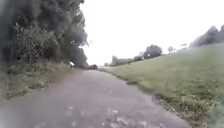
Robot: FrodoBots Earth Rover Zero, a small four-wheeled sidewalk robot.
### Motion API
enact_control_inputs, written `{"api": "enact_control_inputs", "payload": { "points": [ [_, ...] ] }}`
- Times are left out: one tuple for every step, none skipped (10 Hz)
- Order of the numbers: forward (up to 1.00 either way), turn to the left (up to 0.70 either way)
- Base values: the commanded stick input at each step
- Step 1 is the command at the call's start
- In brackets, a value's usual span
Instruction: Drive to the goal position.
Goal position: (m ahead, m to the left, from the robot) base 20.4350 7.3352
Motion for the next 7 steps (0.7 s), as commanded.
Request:
{"api": "enact_control_inputs", "payload": {
  "points": [
    [0.70, 0.00],
    [0.70, 0.00],
    [0.70, 0.00],
    [0.70, 0.00],
    [0.70, 0.00],
    [0.70, 0.00],
    [0.70, 0.00]
  ]
}}
